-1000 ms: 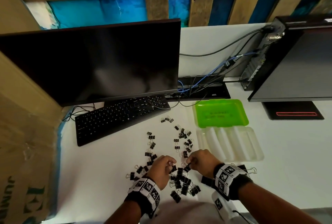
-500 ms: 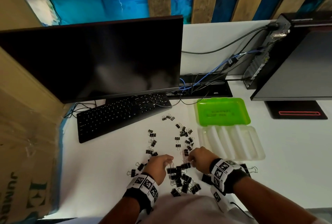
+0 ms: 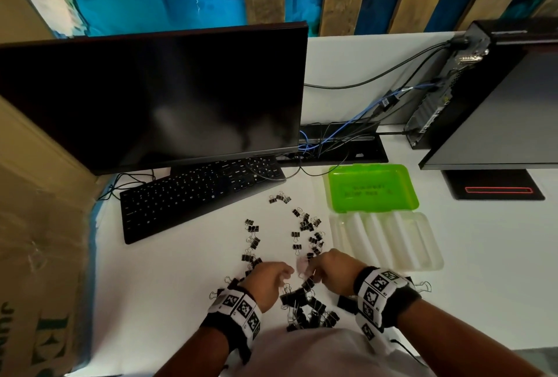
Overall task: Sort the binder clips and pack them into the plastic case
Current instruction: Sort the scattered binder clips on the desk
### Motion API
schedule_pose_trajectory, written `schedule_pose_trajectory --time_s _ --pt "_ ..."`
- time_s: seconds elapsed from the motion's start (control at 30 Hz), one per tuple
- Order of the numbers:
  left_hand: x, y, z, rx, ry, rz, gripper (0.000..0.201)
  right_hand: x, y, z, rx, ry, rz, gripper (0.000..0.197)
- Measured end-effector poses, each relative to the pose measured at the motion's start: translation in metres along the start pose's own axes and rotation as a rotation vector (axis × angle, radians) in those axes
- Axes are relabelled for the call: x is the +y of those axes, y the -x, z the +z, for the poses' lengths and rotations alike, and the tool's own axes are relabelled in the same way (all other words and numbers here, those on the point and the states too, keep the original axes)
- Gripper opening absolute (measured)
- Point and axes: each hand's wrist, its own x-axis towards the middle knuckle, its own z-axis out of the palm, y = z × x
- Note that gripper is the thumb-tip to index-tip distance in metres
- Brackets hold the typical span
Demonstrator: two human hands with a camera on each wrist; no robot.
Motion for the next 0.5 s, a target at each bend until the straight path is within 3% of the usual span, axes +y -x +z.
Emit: schedule_pose_trajectory --time_s 0.1,0.2,0.37,0.5 --pt "0.002 -0.007 -0.017 0.149 -0.016 0.041 0.034 0.008 -0.009 -0.012 0.148 0.002 0.049 0.045" --pt "-0.003 -0.018 -0.033 0.292 -0.073 -0.006 0.033 0.016 -0.018 -0.021 0.259 0.001 0.118 0.051" --pt "-0.017 -0.027 -0.053 0.221 -0.165 -0.151 0.045 0.01 -0.023 -0.018 0.04 0.11 0.167 0.039" --pt "-0.023 -0.032 -0.055 0.195 -0.115 -0.162 0.046 0.006 -0.032 -0.008 0.025 0.186 0.127 0.033"
